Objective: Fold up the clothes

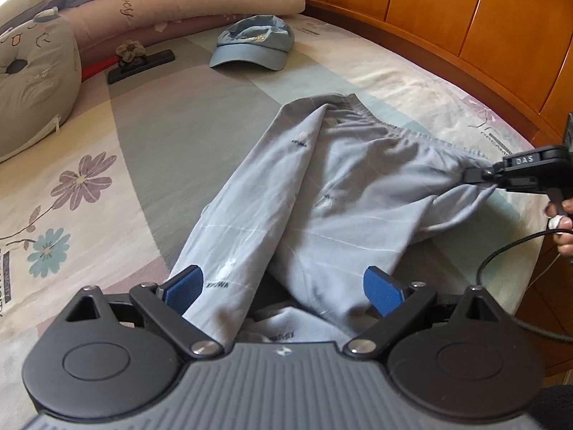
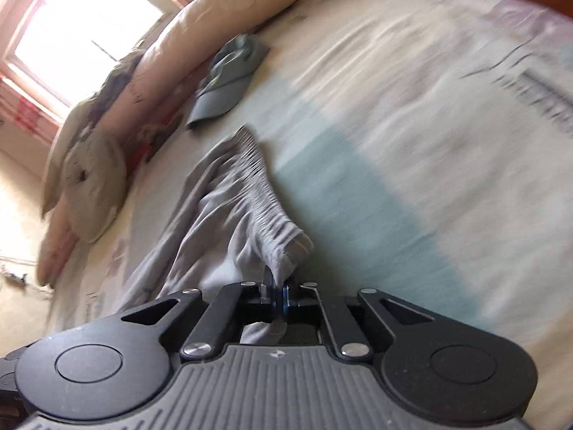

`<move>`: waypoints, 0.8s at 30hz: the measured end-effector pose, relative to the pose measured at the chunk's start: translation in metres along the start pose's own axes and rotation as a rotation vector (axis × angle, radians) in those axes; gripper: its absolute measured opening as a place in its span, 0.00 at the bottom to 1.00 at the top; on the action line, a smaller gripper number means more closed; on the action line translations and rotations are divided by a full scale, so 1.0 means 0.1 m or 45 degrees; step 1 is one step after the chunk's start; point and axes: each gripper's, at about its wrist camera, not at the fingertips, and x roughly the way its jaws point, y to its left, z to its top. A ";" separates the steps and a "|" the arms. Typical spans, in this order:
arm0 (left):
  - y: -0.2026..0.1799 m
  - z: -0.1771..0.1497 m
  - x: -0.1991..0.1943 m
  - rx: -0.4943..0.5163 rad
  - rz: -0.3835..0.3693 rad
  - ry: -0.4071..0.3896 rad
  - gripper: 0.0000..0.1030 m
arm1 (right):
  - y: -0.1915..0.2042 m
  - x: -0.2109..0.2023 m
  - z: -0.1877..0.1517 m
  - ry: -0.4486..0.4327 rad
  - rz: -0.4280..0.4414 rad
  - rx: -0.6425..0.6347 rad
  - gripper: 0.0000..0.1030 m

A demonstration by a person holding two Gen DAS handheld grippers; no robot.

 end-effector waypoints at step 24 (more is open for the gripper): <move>0.36 -0.34 -0.31 -0.088 0.254 0.084 0.93 | 0.64 -0.19 0.04 -0.112 -0.073 -0.243 0.74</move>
